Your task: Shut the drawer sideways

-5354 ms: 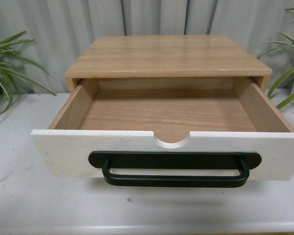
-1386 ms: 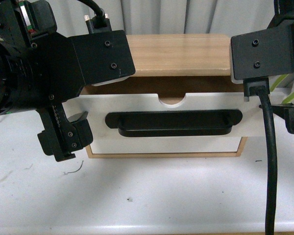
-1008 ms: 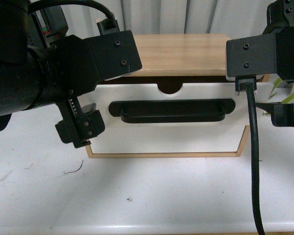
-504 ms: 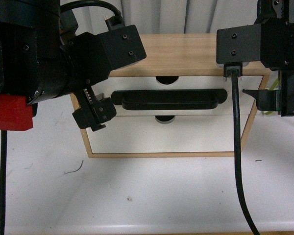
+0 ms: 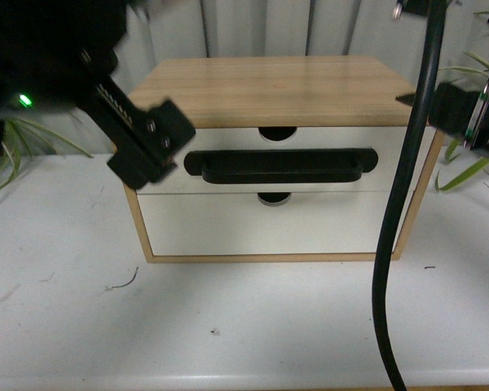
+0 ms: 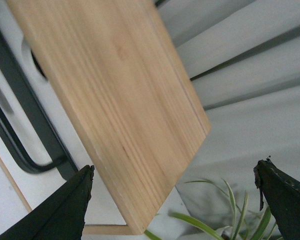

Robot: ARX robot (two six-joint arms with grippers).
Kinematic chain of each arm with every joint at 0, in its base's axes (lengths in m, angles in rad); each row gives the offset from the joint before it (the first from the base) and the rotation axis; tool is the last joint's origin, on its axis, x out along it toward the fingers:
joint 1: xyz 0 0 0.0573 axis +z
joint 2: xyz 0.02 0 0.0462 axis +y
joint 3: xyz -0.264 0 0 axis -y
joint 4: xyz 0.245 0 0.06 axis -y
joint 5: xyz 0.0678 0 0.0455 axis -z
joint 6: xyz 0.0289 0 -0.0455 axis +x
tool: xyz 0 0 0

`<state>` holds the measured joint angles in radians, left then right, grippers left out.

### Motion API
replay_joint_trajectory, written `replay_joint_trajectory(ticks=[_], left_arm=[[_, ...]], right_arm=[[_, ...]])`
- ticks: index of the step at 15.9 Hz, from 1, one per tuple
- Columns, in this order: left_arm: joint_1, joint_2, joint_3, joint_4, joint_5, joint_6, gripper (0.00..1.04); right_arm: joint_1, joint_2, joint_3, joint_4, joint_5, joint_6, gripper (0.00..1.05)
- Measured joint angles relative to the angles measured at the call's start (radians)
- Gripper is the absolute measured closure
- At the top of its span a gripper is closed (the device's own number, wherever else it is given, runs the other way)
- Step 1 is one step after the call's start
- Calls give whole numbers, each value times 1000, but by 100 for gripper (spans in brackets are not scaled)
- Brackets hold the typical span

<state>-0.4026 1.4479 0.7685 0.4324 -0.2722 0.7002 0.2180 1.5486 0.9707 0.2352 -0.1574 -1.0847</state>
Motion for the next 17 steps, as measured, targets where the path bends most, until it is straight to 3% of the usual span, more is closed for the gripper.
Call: replay_joint_trajectory(ticks=[2,5,7,8,9,11,13,16,17], left_arm=[[76,-190,-78,-5,9,-273,7],[235,-463,-239,-112,-18,-637,7],[324,-621,-335,-194,-10,-699,7],[368,-703,-371,-247,4,-706,7],[407,-776,-434,-143,111,-706,15],[398,-956,-536,-198,270,-701,38],[400,-1027,-583,-192,272,-701,62],[400,-1091,-648,-201,271,-701,98],[400,-1111,-660,-204,272,-699,103]], right_arm=[[12,-130,-125,126,-14,292,6],[31,-366,-369,298,48,824,6],[37,-526,-515,297,124,1081,6],[38,-578,-558,297,174,1123,7],[42,-650,-604,274,305,1111,19],[-42,-835,-683,133,344,1093,43],[-27,-1057,-692,-44,349,1091,68],[-64,-1211,-781,-87,319,1084,103],[-84,-1227,-806,-89,301,1086,103]])
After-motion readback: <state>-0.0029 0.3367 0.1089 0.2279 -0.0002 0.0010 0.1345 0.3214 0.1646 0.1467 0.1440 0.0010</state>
